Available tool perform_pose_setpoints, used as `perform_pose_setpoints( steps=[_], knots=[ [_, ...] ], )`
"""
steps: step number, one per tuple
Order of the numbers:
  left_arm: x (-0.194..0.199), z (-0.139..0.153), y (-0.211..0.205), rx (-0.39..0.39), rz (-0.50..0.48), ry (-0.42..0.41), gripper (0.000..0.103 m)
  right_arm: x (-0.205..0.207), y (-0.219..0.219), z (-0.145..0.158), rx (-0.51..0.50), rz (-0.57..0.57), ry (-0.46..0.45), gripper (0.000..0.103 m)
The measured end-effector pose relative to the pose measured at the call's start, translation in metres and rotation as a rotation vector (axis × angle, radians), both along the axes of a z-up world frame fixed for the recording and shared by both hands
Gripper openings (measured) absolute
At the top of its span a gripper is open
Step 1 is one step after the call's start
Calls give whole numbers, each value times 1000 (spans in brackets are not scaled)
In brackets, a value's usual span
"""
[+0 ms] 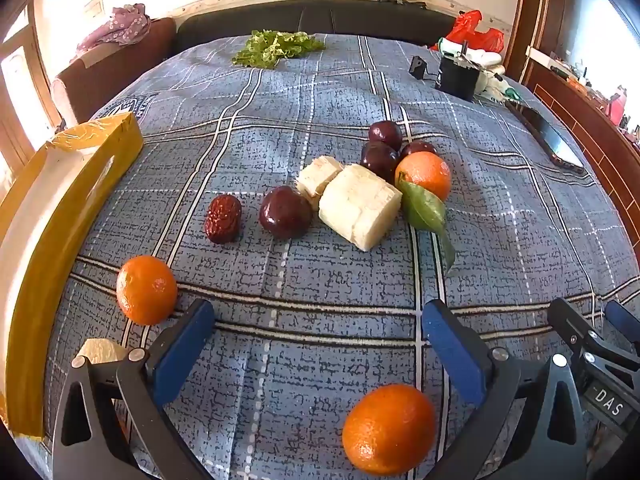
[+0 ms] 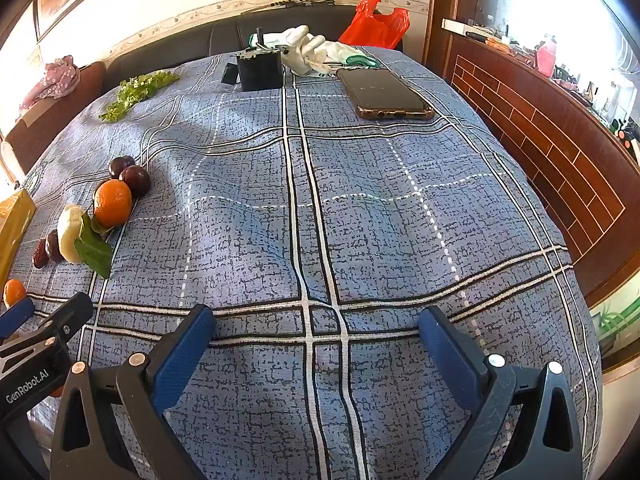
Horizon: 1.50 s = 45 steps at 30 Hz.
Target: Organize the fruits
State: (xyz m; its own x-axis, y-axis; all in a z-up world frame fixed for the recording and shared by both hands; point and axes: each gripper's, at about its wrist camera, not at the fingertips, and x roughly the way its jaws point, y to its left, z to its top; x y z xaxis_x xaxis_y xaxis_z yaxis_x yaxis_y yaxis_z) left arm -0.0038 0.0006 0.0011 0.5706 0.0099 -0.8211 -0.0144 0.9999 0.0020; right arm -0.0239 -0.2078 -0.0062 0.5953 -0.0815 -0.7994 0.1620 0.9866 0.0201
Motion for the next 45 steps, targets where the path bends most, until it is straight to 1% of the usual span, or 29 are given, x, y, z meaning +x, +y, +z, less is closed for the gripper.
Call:
perform_pose_setpoints(
  steps=[7,10,11,12,14,15,17,20,21,23,25,26,27,28,29,30,32,33,34,36,38,40,42,43,45],
  knots=[
    [0,1,-4,1,-17,56,103,0,-1,0,5,2,2,103],
    [-9,1,-7,-2,-47,74,103,1,-2,1,9,25,23,103],
    [-14,1,-10,-5,-74,89,103,1,-6,-1,10,31,30,103],
    [-17,3,-11,-13,-92,94,102,1,-6,-1,12,38,38,103],
    [-31,10,-10,-76,-123,80,96,1,-5,-2,13,49,49,103],
    [-40,16,-7,-109,-137,61,91,1,-5,-2,15,53,59,103],
    [-56,30,-2,-137,-159,9,90,-1,-3,1,19,57,70,103],
    [-86,66,16,-114,-168,-144,90,-6,-3,1,18,74,71,103],
    [-99,83,27,-98,-164,-205,90,-7,-3,1,17,77,70,103],
    [-113,108,49,-78,-144,-277,90,-8,-2,1,12,74,68,103],
    [-124,137,80,-60,-96,-345,90,-10,-2,2,5,70,69,102],
    [-130,148,93,-55,-77,-375,90,-12,0,4,-2,73,67,99],
    [-138,159,110,-51,-52,-411,90,-16,3,9,-15,79,60,90],
    [-143,165,122,-49,-34,-429,91,-20,5,14,-20,86,48,83],
    [-146,170,135,-51,-20,-440,91,-25,8,20,-16,95,25,82],
    [-149,174,149,-67,-2,-443,92,-33,13,34,-3,110,-27,82],
    [-149,172,168,-97,50,-437,92,-48,26,56,24,152,-128,83],
    [-149,167,177,-117,80,-430,92,-52,32,62,46,179,-154,86],
    [-149,161,183,-144,94,-413,92,-53,39,65,71,207,-159,86],
    [-149,143,188,-197,79,-369,92,-55,56,66,118,271,-140,86],
    [-149,126,184,-211,62,-330,89,-56,72,63,150,328,-131,86],
    [-145,106,174,-230,16,-273,81,-58,79,56,171,357,-120,83],
    [-141,91,162,-238,-26,-226,63,-56,87,50,200,381,-101,81],
    [-138,82,155,-238,-57,-201,57,-57,91,48,211,390,-97,80],
    [-131,69,148,-237,-91,-172,56,-55,97,44,211,399,-90,80]
  ],
)
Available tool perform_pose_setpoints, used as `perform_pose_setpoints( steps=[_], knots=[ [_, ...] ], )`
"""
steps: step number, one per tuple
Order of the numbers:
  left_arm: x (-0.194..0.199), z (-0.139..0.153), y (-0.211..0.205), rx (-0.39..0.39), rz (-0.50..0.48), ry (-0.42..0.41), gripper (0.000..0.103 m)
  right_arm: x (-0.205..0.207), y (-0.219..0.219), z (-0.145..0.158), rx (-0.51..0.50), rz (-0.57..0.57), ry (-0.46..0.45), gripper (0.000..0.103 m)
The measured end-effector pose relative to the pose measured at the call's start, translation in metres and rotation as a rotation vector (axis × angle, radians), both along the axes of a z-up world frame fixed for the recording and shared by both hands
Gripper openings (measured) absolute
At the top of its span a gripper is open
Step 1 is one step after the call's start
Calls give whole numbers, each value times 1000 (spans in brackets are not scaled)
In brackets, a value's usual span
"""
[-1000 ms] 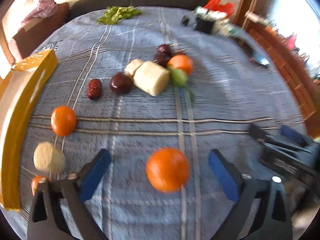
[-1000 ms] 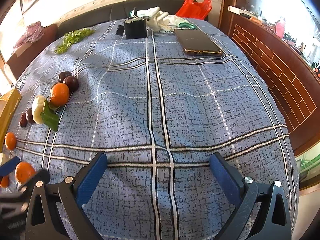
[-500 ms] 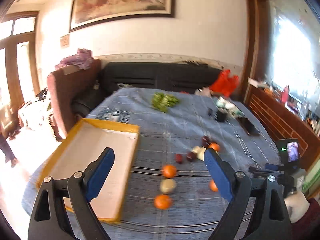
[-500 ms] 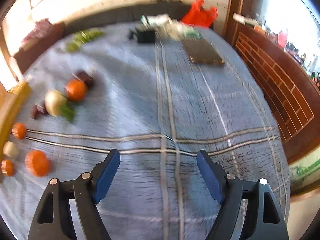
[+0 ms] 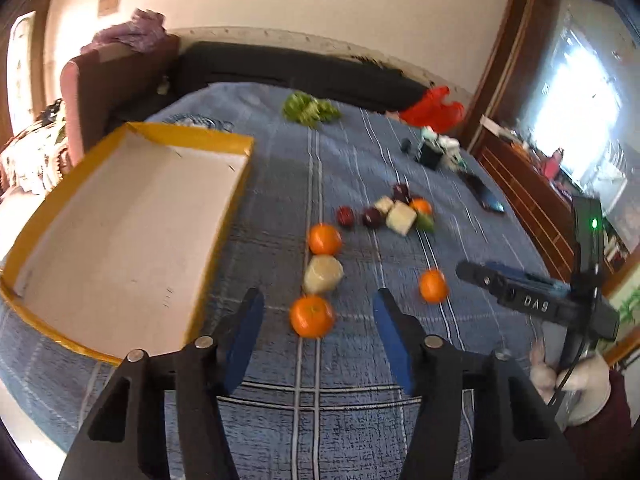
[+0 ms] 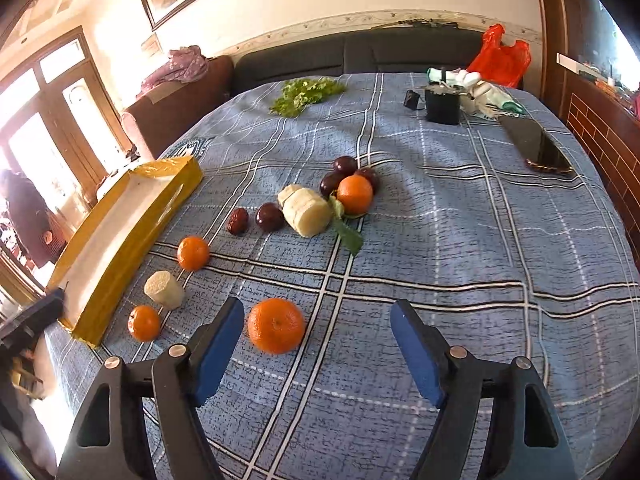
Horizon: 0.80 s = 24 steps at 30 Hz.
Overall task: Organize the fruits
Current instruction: 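Grasp an orange with the left gripper while the right gripper grasps another orange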
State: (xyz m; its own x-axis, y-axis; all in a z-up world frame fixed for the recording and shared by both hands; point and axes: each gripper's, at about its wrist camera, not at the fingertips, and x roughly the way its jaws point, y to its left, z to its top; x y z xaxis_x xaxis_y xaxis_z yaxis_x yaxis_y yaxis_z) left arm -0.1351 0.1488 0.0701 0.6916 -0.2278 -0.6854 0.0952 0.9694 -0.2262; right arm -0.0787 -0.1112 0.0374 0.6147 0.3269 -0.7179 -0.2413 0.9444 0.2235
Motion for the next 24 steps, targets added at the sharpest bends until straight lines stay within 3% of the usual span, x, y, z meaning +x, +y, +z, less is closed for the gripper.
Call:
perform_pose_setpoints(
  steps=[5,11,15,21,24],
  knots=[
    [11,-23,-10,9,-42,46,56,9,13,-12,12,68,49,72],
    [26,-38,-18,51,-68,76,54,10,28,-19,-22,105,41,71],
    [36,-47,-25,97,-90,99,34,13,33,-21,-30,111,46,68],
    [37,-50,-31,133,-96,94,35,14,39,-26,-44,124,54,58],
    [43,-58,-34,158,-89,138,35,14,41,-28,-41,124,59,55]
  ],
)
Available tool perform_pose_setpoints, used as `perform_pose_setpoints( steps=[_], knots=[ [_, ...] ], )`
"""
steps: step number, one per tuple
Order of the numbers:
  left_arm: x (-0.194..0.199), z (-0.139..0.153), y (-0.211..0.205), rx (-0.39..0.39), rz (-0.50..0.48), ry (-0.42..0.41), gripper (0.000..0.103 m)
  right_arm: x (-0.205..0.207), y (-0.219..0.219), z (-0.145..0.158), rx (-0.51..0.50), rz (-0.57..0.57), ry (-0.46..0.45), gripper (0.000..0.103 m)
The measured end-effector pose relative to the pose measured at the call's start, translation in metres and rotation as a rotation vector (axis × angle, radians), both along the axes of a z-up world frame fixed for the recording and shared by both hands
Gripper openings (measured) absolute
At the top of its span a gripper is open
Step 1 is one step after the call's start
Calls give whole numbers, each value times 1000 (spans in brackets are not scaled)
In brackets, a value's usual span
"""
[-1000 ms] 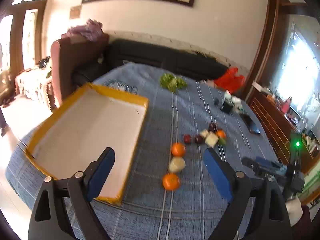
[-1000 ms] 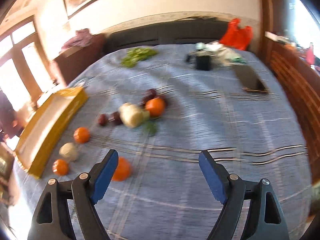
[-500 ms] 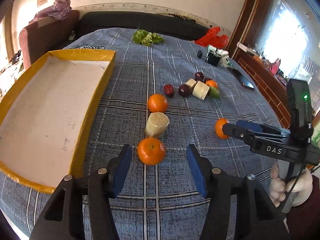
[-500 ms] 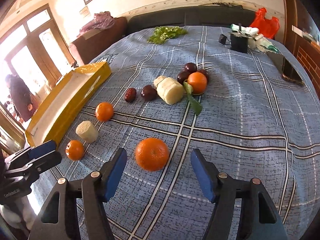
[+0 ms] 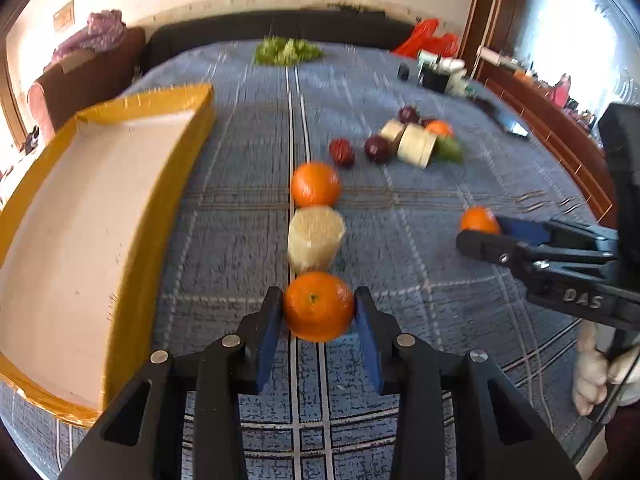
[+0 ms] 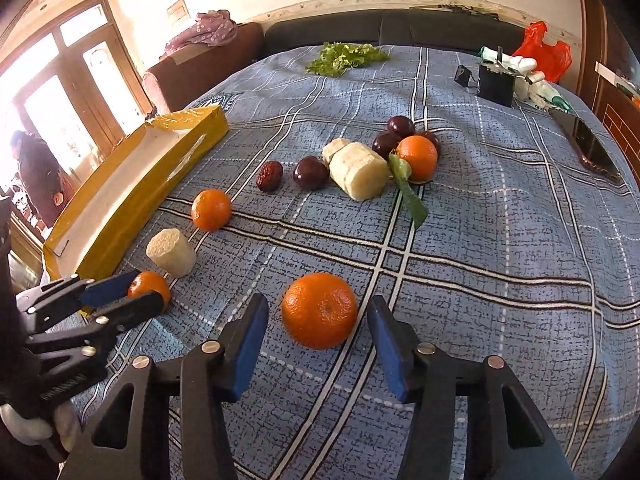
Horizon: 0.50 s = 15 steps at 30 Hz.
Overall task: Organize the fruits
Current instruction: 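Grasp an orange with the left gripper while the right gripper grasps another orange, then carry both oranges over the yellow tray and open both grippers to drop them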
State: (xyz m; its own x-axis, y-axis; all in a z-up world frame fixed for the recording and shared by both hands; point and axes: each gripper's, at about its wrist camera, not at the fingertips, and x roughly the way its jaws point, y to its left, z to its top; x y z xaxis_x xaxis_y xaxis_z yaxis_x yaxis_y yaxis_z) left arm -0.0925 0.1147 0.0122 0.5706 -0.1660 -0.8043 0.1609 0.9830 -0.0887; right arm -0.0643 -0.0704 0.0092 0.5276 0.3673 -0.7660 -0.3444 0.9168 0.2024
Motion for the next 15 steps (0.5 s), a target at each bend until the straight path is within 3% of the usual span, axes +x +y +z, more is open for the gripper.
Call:
perform_pose_setpoints(
  steps=[6,11,15],
  knots=[
    [-3,3,1,-11,2,-20,34,-2,2,0,-17,0,-2,41],
    [-14,15,6,-51,27,-42,34,-8,1,5,-6,-2,0,41],
    [-30,41,23,-90,57,-98,34,-20,6,21,5,14,-24,41]
  ],
)
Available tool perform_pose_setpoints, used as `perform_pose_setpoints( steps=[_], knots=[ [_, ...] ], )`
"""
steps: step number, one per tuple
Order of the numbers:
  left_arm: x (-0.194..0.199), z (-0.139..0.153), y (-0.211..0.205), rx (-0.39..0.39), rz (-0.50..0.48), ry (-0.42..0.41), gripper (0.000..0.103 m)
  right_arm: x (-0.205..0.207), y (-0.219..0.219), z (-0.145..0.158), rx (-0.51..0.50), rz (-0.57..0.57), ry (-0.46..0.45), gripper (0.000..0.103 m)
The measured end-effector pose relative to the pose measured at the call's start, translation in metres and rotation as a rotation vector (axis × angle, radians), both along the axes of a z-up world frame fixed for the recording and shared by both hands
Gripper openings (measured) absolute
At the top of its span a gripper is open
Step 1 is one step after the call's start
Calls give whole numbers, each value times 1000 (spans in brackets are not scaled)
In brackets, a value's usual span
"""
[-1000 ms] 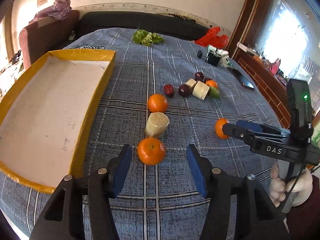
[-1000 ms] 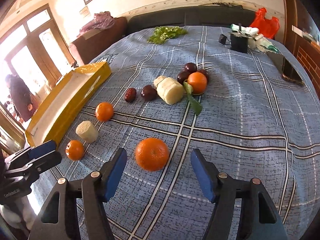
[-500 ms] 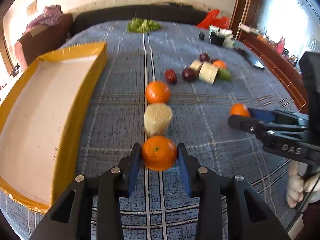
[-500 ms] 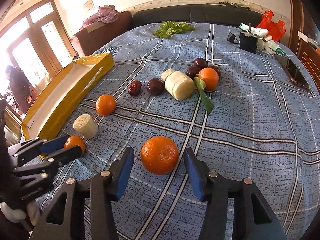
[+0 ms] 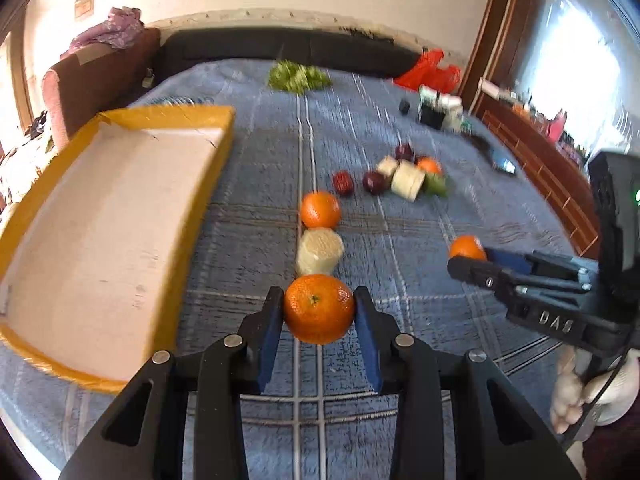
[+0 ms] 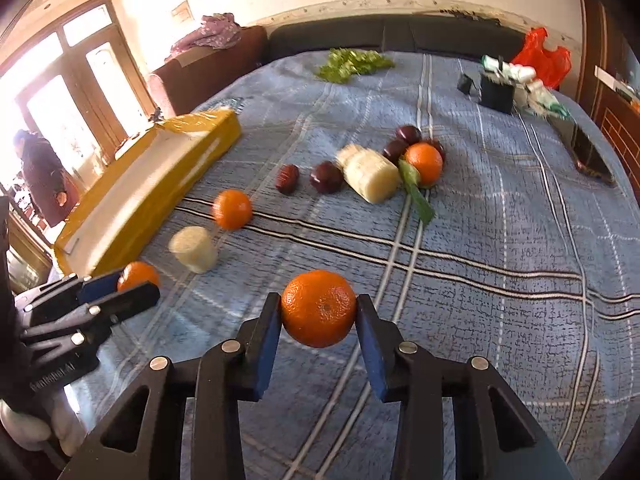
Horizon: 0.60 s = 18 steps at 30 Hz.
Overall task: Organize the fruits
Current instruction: 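Carry both oranges over the yellow tray and open both grippers to drop them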
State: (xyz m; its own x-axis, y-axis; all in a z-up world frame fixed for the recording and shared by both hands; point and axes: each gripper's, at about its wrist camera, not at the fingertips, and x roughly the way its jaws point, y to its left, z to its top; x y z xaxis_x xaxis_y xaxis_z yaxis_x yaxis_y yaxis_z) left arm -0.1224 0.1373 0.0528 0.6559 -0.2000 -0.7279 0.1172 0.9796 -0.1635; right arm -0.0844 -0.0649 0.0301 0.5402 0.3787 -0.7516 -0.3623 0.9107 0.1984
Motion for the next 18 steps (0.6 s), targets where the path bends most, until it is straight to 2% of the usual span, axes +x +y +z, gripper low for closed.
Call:
perform_pose_setpoints(
  steps=[4,7,10,14,18],
  knots=[
    [-17,31,32,0,67,-67,34,-16,18,27,20,52,-47,41],
    [-22,47,65,14,140,-85,34,-27,41,50,53,117,-84,41],
    [-19,57,99,81,221,-93,34,-34,74,72,91,202,-103,41],
    [-6,58,140,152,296,-75,35,-31,126,84,124,303,-94,41],
    [13,39,177,181,357,-13,35,-16,181,70,122,369,-35,42]
  ],
)
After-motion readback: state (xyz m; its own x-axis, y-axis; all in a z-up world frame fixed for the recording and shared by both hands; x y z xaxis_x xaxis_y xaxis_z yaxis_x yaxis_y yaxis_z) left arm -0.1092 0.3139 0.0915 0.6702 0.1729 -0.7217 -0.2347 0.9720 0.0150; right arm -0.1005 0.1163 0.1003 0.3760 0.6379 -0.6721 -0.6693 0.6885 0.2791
